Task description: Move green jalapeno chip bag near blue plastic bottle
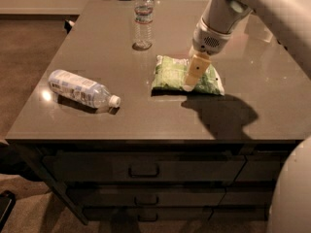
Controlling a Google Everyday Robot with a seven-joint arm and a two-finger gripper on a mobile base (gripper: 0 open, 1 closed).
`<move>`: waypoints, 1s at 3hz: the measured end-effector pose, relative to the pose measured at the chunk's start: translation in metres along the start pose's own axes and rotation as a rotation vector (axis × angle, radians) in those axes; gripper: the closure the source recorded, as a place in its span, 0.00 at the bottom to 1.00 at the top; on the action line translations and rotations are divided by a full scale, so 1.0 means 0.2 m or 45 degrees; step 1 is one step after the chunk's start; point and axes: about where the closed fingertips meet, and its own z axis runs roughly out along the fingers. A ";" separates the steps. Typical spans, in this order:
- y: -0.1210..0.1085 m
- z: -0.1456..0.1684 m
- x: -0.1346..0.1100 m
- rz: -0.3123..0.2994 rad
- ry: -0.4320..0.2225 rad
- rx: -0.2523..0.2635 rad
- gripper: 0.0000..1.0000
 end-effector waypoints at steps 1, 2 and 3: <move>-0.02 0.04 -0.01 0.009 0.017 -0.013 0.42; -0.04 0.05 -0.04 -0.004 0.010 -0.020 0.65; -0.04 0.02 -0.10 -0.037 -0.013 -0.023 0.88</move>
Offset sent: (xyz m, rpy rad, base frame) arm 0.0120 0.0120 0.0007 0.0007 0.0188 0.0281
